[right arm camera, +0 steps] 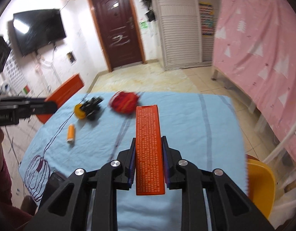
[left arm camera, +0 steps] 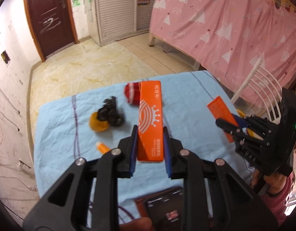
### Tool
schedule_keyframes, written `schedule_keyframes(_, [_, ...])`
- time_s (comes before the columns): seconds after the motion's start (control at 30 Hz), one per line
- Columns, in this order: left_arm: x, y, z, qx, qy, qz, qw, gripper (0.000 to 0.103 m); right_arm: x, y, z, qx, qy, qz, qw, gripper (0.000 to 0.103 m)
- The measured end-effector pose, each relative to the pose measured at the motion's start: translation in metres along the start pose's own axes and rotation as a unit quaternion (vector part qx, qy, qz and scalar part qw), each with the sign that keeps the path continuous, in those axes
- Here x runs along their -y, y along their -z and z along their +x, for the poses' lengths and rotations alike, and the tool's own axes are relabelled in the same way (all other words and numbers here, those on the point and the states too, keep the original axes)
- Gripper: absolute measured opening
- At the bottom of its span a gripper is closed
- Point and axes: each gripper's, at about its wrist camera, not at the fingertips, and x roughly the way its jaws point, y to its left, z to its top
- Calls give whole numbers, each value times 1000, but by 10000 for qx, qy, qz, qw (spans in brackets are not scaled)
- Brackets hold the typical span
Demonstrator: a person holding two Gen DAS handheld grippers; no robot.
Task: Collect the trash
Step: 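Carry both orange boxes to the basin and open both tools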
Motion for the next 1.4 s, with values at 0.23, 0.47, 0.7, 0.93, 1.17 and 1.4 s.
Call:
schedule_keyframes(0.23, [57,-13,9,-82,107,500,9987,22,69,12,-39,340,388,576,9970,17])
schedule_keyframes(0.47, [113,-20,19,-199,196,960,9950,22,130,40,-65,425,643,1109,9908,17])
schedule_keyframes(0.7, [171,-22,33,-350,358,1352,9896,22,177,68,-77,496,785,1561,9834,17])
schedule_keyframes(0.93, [235,-18,51,-527,478,1796,9812,22,216,92,-82,492,878,1947,9757,17])
schedule_keyframes(1.17, [283,-15,76,-777,561,2070,9736,22,238,108,-72,366,861,2229,9703,17])
schedule_keyframes(1.4, [312,-15,91,-944,639,2169,9695,22,250,118,-66,235,860,2420,9662,23])
